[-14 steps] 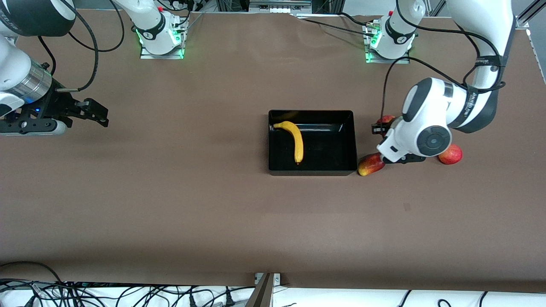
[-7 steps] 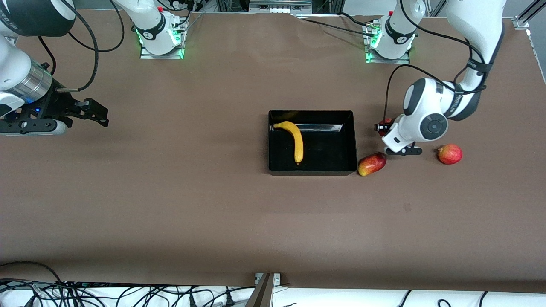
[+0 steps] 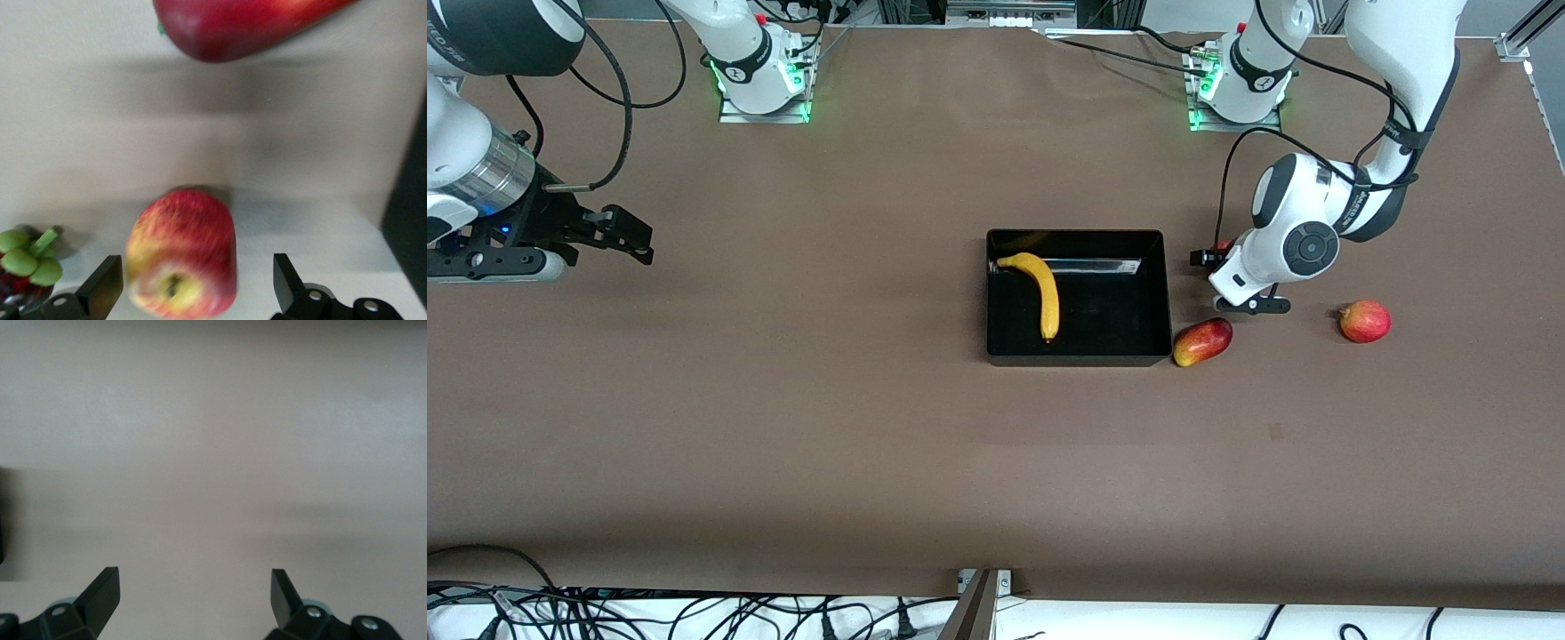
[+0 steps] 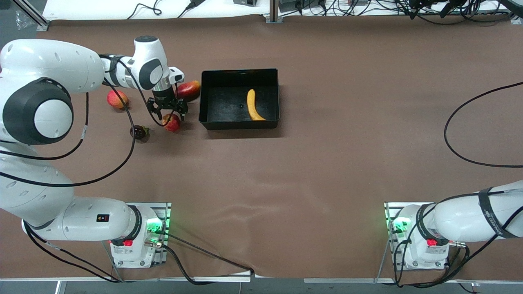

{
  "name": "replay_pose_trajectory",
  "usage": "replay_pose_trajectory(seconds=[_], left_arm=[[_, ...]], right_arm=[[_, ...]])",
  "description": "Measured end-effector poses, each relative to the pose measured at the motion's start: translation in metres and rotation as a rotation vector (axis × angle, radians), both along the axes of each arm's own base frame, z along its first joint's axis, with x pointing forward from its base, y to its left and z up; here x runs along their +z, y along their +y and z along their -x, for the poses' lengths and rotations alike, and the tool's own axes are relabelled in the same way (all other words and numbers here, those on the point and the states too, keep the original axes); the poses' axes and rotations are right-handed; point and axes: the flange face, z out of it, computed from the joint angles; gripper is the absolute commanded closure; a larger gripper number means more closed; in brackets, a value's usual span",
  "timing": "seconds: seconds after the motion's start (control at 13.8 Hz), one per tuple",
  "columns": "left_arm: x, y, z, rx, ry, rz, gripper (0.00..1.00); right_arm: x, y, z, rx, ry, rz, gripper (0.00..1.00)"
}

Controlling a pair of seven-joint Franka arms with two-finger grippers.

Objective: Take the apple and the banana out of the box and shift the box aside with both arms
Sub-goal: 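Reach the left gripper into the tray and grasp the banana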

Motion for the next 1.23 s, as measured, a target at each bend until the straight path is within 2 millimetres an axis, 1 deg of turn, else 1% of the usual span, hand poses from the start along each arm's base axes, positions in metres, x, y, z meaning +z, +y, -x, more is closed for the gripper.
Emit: replay_pose_trajectory(seconds=[0.14, 0.22, 0.36, 0.43, 0.51, 0.58, 0.65, 0.72, 0.8, 0.94, 1.09, 1.23], left_arm=[[0.04, -0.012, -0.021, -0.009, 0.014, -0.007, 0.0], [0.066, -0.025, -0.033, -0.019, 0.007, -0.005, 0.0], [0.114, -0.063, -0.053, -0.065, -0.045, 0.019, 0.0], [0.132, -0.085, -0.058, -0.095, -0.076, 0.039, 0.0], [0.146, -0.108, -0.063, -0.129, -0.105, 0.065, 0.0], [0.153, -0.134, -0.066, -0.164, -0.121, 0.096, 0.0], [0.154, -0.158, -0.069, -0.196, -0.125, 0.128, 0.0], [0.151, -0.18, -0.071, -0.223, -0.125, 0.162, 0.0], [0.145, -0.201, -0.074, -0.244, -0.14, 0.196, 0.0], [0.128, -0.236, -0.074, -0.271, -0.189, 0.25, 0.0], [0.096, -0.263, -0.07, -0.287, -0.213, 0.293, 0.0], [0.057, -0.28, -0.066, -0.327, -0.231, 0.297, 0.0]], right_arm=[[0.0, 0.0, 0.0, 0.0, 0.0, 0.0, 0.0], [0.0, 0.0, 0.0, 0.0, 0.0, 0.0, 0.0], [0.0, 0.0, 0.0, 0.0, 0.0, 0.0, 0.0], [0.0, 0.0, 0.0, -0.001, 0.0, 0.0, 0.0], [0.0, 0.0, 0.0, -0.001, 0.0, 0.0, 0.0], [0.0, 0.0, 0.0, -0.001, 0.0, 0.0, 0.0], [0.0, 0.0, 0.0, -0.001, 0.0, 0.0, 0.0], [0.0, -0.001, 0.0, -0.001, 0.0, 0.0, 0.0], [0.0, -0.001, 0.0, -0.001, 0.0, 0.0, 0.0], [0.0, -0.001, 0.0, -0.001, 0.0, 0.0, 0.0], [0.0, -0.001, 0.0, -0.002, 0.001, 0.0, 0.0], [0.0, -0.001, 0.0, -0.002, 0.001, 0.0, 0.0]])
